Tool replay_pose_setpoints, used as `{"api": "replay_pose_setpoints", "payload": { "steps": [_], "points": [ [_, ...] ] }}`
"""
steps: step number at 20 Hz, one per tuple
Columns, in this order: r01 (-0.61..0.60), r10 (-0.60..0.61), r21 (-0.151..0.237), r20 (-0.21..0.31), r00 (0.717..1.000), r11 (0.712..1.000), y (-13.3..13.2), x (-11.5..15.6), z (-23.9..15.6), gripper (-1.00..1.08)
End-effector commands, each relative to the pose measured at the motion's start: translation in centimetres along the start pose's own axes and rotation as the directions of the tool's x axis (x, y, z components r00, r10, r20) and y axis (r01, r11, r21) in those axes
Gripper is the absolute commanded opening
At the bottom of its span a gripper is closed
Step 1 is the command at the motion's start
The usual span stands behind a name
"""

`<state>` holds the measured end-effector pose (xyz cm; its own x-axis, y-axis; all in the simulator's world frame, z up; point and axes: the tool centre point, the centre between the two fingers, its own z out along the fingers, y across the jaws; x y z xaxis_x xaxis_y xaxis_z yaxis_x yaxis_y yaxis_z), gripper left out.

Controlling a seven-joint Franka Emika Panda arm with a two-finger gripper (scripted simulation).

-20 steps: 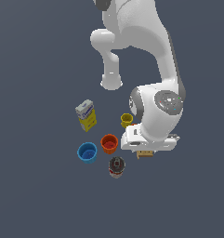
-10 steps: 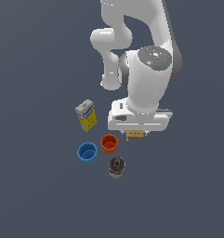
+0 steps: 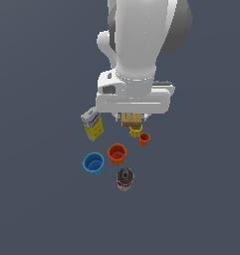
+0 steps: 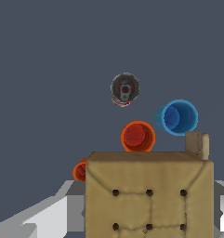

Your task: Pick up a designated object from a clutter of objects.

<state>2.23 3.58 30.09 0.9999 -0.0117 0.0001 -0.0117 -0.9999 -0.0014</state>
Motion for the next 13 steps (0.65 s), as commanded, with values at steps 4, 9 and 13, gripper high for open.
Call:
{"api": "replay_pose_setpoints", "payload": {
  "steps": [4, 9, 13],
  "points": [
    [0.001, -0.001, 0.0, 0.0, 1.0, 1.0, 2.0, -1.2, -3.7, -1.0],
    [0.0, 0.0, 0.0, 0.0, 1.0, 1.0, 3.0, -1.6, -5.5, -1.0],
    [0.0, 0.0, -0.001, 0.0, 1.0, 1.0, 3.3, -1.6, -5.8, -1.0]
  ]
}}
